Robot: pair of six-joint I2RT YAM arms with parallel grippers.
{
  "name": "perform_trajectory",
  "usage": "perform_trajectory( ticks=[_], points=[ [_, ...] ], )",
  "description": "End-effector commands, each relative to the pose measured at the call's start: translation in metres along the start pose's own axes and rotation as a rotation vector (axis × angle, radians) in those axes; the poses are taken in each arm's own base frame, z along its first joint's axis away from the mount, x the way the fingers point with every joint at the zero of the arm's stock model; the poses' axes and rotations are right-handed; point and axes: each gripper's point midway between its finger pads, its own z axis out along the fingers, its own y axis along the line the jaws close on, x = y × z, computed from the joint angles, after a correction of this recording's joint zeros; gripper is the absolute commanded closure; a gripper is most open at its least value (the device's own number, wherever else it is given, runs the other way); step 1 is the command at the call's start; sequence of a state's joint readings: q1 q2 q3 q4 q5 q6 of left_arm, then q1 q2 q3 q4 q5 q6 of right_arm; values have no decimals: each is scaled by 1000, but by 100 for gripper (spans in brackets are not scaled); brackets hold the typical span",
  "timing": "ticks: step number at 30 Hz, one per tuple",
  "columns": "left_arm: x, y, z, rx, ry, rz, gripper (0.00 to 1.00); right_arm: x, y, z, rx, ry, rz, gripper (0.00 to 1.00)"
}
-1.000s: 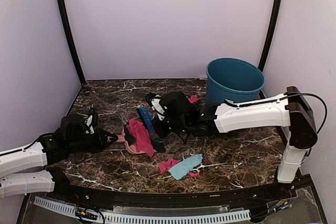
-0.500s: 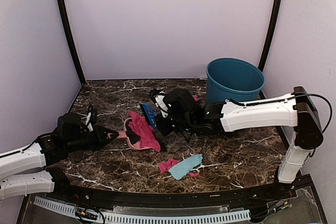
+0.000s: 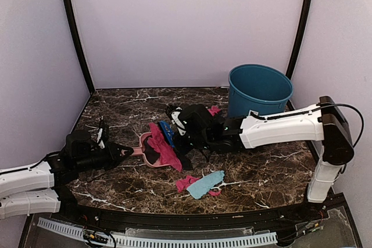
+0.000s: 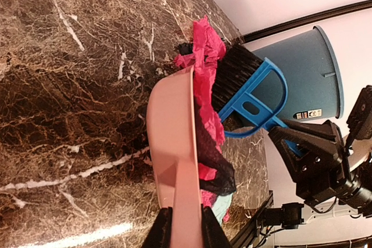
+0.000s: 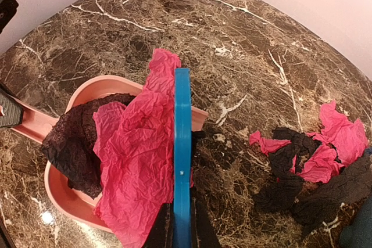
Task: Sweep away the paper scraps from the table
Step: Sweep the paper scraps into the dustpan, then dump the paper scraps into the dustpan for the trash bin.
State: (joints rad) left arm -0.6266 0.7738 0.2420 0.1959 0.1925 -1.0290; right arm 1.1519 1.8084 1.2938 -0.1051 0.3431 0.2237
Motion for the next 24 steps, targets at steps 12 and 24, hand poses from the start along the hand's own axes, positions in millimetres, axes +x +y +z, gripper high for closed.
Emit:
perform_trajectory(
  ticks=[12, 24],
  points=[
    [-12, -41, 4, 195, -33, -46, 100, -24, 4, -32, -50, -75, 37, 100],
    [-34, -93, -6, 308, -55, -17, 100, -55, -11, -67, -13, -152, 38, 100]
  ],
)
